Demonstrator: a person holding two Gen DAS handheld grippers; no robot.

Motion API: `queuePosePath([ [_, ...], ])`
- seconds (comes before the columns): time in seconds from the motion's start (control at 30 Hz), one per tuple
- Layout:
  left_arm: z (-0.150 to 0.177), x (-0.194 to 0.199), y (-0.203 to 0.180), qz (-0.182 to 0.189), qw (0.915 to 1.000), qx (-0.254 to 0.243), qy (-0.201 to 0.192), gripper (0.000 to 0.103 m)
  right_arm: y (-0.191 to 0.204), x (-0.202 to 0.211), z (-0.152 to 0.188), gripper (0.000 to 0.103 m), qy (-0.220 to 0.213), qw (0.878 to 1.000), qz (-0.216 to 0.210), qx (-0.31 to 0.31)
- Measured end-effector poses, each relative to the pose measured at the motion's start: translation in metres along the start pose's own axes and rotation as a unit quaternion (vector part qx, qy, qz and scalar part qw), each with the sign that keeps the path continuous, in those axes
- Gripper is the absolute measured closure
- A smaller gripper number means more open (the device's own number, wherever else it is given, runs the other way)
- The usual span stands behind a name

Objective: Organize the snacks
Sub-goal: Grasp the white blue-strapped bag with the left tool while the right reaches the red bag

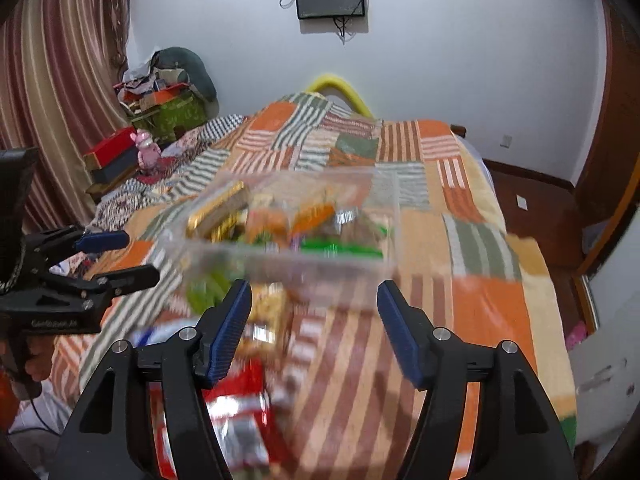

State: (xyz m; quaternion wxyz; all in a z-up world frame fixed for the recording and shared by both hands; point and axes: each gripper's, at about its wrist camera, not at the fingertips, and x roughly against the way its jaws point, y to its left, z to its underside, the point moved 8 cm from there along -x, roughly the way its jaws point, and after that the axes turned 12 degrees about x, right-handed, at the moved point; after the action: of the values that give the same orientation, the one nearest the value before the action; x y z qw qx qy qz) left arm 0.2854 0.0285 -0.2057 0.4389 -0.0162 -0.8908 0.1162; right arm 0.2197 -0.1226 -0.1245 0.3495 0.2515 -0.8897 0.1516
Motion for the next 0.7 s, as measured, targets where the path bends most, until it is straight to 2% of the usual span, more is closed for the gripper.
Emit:
queuePosePath([
  [0.13, 0.028, -0.019, -0.009, 0.004, 0.9991, 0.010, 0.041, 0.026, 0.007, 0.004, 0.037, 0.041, 0.032, 0.999, -0.004, -0.010],
  [0.33, 0.049, -0.018, -0.019, -0.017, 0.9990, -0.012, 0.040, 0.026, 0.013, 0.001, 0.084, 0.041, 0.084, 0.996, -0.014, -0.023],
  [0.47, 0.061, -0.015, -0.012, -0.034, 0.9982, -0.027, 0.042, 0.026, 0.018, -0.002, 0.097, 0.040, 0.098, 0.995, -0.016, -0.018],
  [0.53, 0.068, -0.014, -0.003, -0.044, 0.9977, -0.025, 0.045, 0.026, 0.020, -0.004, 0.094, 0.035, 0.096, 0.995, -0.010, -0.010],
  [0.7, 0.083, -0.014, 0.020, -0.038, 0.9974, -0.002, 0.062, 0.026, 0.027, -0.014, 0.087, 0.034, 0.089, 0.996, -0.013, -0.006],
])
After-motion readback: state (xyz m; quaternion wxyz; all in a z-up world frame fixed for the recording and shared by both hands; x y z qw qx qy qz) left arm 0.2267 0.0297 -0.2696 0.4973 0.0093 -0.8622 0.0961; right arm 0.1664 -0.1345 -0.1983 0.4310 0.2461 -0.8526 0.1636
